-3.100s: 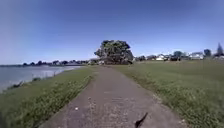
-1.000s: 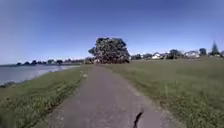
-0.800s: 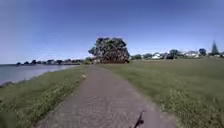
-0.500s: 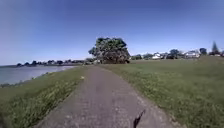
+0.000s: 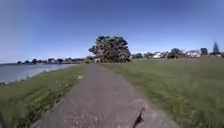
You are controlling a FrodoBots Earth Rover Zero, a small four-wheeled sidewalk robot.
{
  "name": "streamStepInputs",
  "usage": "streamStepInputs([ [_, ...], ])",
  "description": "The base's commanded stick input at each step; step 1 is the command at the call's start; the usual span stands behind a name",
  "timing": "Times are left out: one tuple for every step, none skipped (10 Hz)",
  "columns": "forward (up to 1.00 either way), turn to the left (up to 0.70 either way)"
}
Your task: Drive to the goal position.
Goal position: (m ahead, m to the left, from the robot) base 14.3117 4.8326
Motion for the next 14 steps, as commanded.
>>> streamStepInputs([
  [0.7,0.0],
  [0.7,0.0],
  [0.7,0.0],
  [0.7,0.0],
  [0.7,0.0],
  [0.7,0.0],
  [0.7,0.0],
  [0.7,0.0],
  [0.7,0.0],
  [0.7,0.0],
  [0.7,0.0],
  [0.7,0.0],
  [0.7,0.0],
  [0.7,0.0],
])
